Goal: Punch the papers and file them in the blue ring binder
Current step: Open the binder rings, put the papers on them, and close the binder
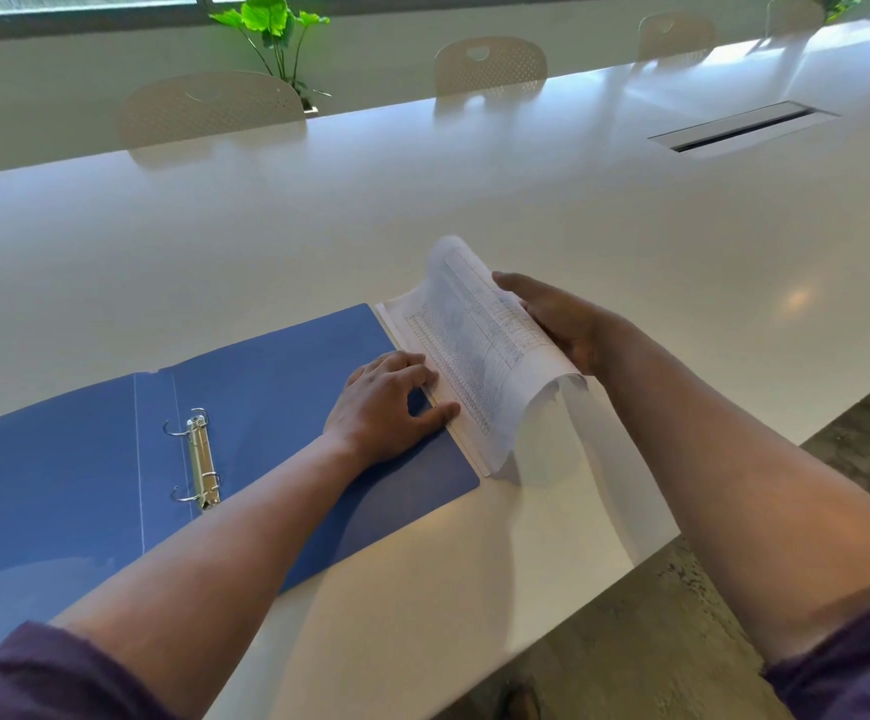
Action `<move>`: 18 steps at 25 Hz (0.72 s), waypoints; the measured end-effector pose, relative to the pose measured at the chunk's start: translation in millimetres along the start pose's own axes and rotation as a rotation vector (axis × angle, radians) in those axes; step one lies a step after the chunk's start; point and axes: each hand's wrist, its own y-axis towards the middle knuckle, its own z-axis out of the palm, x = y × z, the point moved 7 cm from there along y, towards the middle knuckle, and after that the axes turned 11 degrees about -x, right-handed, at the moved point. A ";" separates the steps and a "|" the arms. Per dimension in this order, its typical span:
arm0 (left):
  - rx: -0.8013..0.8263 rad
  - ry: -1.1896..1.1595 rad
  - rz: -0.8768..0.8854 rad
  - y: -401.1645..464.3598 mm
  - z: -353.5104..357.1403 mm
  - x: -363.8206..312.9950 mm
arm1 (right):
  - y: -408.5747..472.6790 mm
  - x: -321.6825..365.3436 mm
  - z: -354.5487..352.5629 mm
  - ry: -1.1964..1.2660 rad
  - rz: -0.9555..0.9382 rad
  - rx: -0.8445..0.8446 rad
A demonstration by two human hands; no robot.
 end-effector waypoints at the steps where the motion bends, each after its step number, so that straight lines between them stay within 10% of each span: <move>1: 0.000 0.001 -0.003 0.1 0.3 0.2 | -2.3 1.4 3.2 0.015 -0.001 0.011; 8: -0.005 -0.010 -0.001 0.2 -0.8 -1.6 | -3.9 28.0 -42.4 -0.104 -0.156 -0.440; 13: -0.003 -0.018 -0.007 -0.1 -2.4 -2.7 | -5.8 32.2 -66.4 -0.634 -0.160 -0.491; 18: 0.008 -0.030 -0.038 -1.1 -2.7 -1.2 | -11.6 25.9 -69.2 -0.611 -0.268 -0.586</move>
